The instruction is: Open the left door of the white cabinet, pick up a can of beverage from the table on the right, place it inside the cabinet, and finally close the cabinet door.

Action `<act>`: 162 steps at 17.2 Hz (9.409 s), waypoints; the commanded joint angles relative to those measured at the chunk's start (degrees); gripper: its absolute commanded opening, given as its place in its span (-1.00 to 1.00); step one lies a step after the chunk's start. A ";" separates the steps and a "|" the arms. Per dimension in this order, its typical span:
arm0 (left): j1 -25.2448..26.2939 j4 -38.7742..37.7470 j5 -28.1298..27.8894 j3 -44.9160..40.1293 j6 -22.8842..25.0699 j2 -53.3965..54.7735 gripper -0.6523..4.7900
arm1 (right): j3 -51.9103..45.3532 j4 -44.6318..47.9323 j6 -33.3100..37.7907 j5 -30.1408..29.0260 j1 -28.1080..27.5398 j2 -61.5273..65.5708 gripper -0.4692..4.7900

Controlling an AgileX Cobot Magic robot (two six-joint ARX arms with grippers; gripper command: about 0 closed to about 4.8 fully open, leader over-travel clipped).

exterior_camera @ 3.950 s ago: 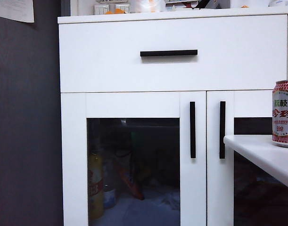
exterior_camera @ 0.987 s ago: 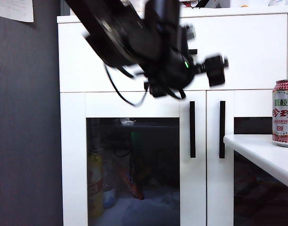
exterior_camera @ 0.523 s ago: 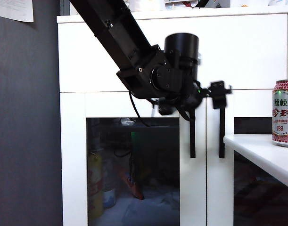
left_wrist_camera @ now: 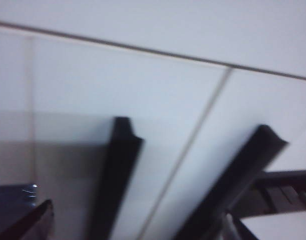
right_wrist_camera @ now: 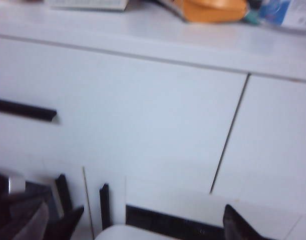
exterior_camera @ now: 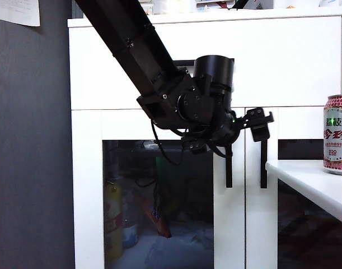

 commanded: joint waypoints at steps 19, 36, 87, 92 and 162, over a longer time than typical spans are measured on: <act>0.68 1.79 0.07 0.55 0.02 -0.50 -0.39 | 0.13 1.27 -0.13 2.54 -0.02 -0.28 1.00; 0.96 1.36 -1.95 3.02 0.04 0.46 0.60 | 0.07 1.07 -0.15 2.73 -0.02 -0.26 1.00; -0.22 5.99 -4.48 4.92 7.56 1.97 -0.78 | 0.20 4.44 0.94 6.16 -0.02 -2.78 1.00; -0.24 20.02 -4.50 -2.60 7.56 1.95 -0.78 | 0.20 3.87 0.94 6.16 -0.02 -2.78 1.00; -4.81 7.80 -2.82 -51.12 7.56 -37.66 -0.78 | -0.52 -2.60 3.15 -20.06 21.84 31.10 -0.83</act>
